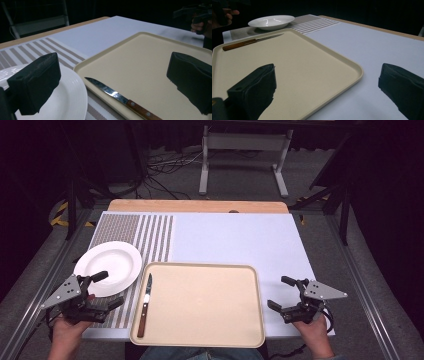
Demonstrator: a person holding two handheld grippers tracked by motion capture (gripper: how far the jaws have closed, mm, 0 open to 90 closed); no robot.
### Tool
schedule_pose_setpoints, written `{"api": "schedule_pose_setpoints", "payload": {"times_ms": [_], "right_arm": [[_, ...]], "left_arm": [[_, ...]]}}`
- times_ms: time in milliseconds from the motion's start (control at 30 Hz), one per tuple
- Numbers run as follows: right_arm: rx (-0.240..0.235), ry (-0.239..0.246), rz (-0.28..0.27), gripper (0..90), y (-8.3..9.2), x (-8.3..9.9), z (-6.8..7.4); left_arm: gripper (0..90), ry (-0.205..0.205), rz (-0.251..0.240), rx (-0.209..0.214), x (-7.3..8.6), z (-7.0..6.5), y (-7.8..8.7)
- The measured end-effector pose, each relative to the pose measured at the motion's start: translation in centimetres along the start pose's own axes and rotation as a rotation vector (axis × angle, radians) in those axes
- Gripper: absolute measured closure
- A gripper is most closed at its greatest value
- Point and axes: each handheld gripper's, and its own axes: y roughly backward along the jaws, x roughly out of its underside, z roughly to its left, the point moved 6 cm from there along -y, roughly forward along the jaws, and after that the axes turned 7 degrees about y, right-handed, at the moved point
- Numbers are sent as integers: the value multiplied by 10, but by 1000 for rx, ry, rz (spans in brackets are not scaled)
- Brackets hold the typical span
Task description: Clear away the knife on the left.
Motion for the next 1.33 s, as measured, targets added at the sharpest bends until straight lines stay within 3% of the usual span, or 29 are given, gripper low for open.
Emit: {"api": "schedule_pose_setpoints", "payload": {"times_ms": [100, 167, 433, 600, 800, 1133, 1333], "right_arm": [[-3, 1, -2, 20, 0, 0, 0], [-3, 5, -1, 20, 0, 0, 0], [-4, 6, -5, 20, 0, 0, 0], [-5, 7, -5, 20, 0, 0, 0], [-3, 7, -4, 20, 1, 0, -1], [-1, -4, -5, 19, 1, 1, -2], [0, -9, -6, 19, 1, 1, -3]], "left_arm": [[2, 7, 6, 18, 8, 4, -2], [3, -20, 36, 0, 15, 8, -5], [3, 2, 72, 16, 24, 10, -9], [2, 32, 69, 36, 26, 11, -11], [2, 51, 60, 32, 26, 12, -10], [2, 49, 48, -3, 24, 15, -8], [2, 62, 53, 8, 25, 13, -9]]}}
